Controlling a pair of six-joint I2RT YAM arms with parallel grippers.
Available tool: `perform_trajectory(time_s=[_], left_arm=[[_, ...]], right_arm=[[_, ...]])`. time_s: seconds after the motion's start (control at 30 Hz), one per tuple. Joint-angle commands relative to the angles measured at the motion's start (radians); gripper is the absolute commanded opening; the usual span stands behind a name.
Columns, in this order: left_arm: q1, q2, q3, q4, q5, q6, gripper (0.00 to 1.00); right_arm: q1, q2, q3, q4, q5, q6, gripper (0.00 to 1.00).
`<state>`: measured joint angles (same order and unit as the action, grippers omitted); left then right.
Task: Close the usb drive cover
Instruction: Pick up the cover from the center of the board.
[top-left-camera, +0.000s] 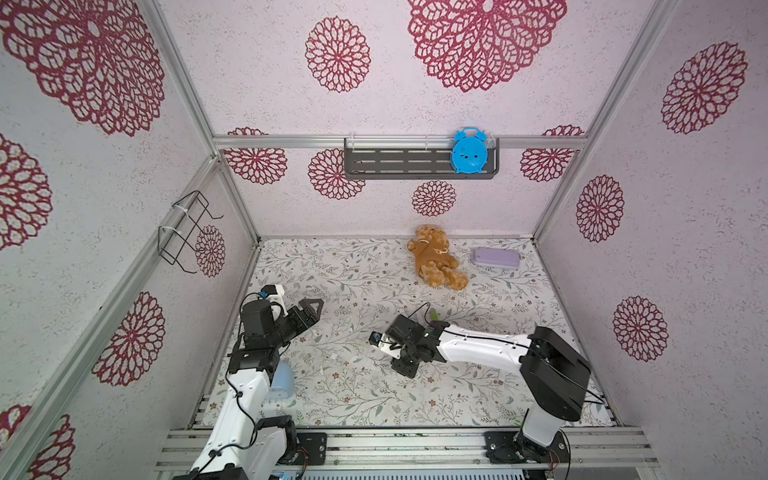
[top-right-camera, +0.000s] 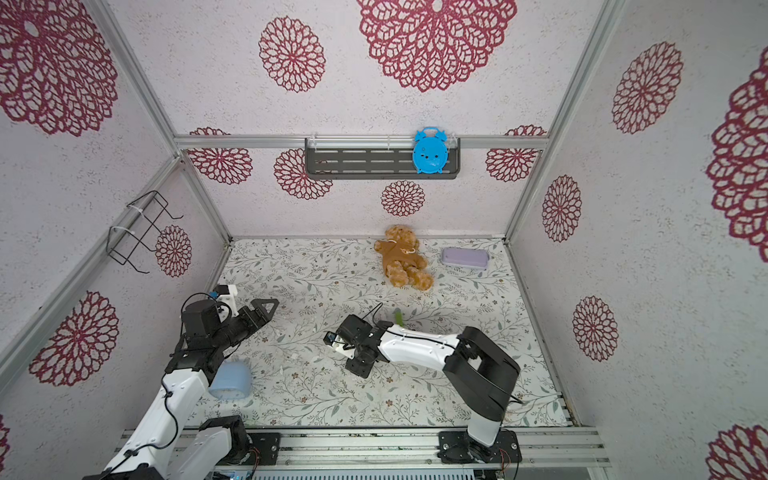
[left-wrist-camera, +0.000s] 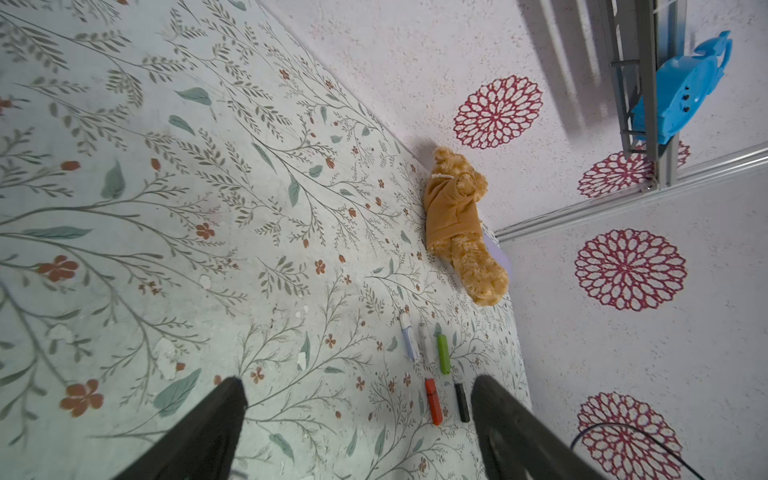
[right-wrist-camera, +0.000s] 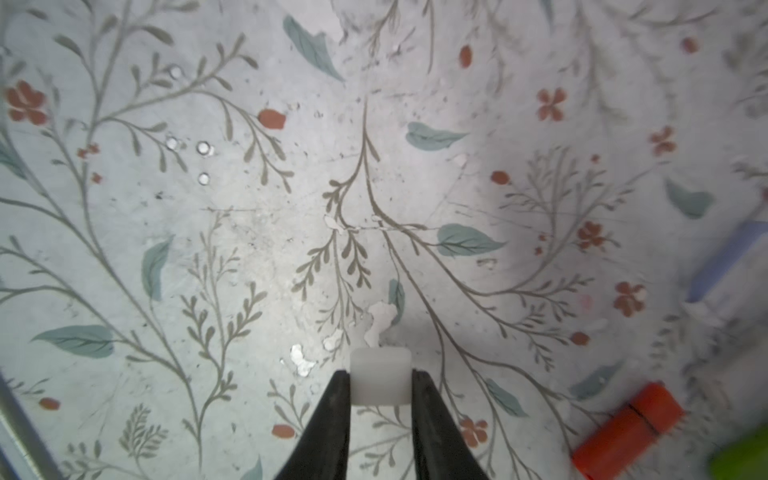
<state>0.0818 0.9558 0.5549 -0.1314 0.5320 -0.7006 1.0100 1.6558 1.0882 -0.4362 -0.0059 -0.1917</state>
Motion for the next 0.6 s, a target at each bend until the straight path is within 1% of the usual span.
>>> perform_trajectory(time_s=[0.0,0.07,0.2,0.27,0.33,0.43,0.57], left_arm=[[-0.077,0.06,0.034,0.09,0.126,0.005,0.87],[-0.138,0.109,0.055,0.116,0.168,0.012,0.86],[-0.265,0.204,0.091,0.212,0.281,-0.001,0.81],[-0.322,0.243,0.113,0.241,0.322,-0.002,0.8],[-0.372,0.284,0.137,0.244,0.357,0.01,0.77],[-0.416,0.333,0.153,0.259,0.402,0.012,0.73],[-0.454,0.391,0.173,0.262,0.459,0.017,0.68]], right_arm=[[-0.024,-0.138,-0.027,0.09,0.043,-0.032,0.28],[-0.031,-0.196,-0.052,0.114,0.06,-0.049,0.27],[-0.035,-0.3,-0.109,0.185,0.103,-0.088,0.26],[-0.035,-0.333,-0.131,0.212,0.117,-0.103,0.26],[-0.036,-0.36,-0.146,0.233,0.131,-0.112,0.26],[-0.036,-0.381,-0.156,0.254,0.143,-0.115,0.26],[-0.034,-0.389,-0.158,0.276,0.152,-0.117,0.26]])
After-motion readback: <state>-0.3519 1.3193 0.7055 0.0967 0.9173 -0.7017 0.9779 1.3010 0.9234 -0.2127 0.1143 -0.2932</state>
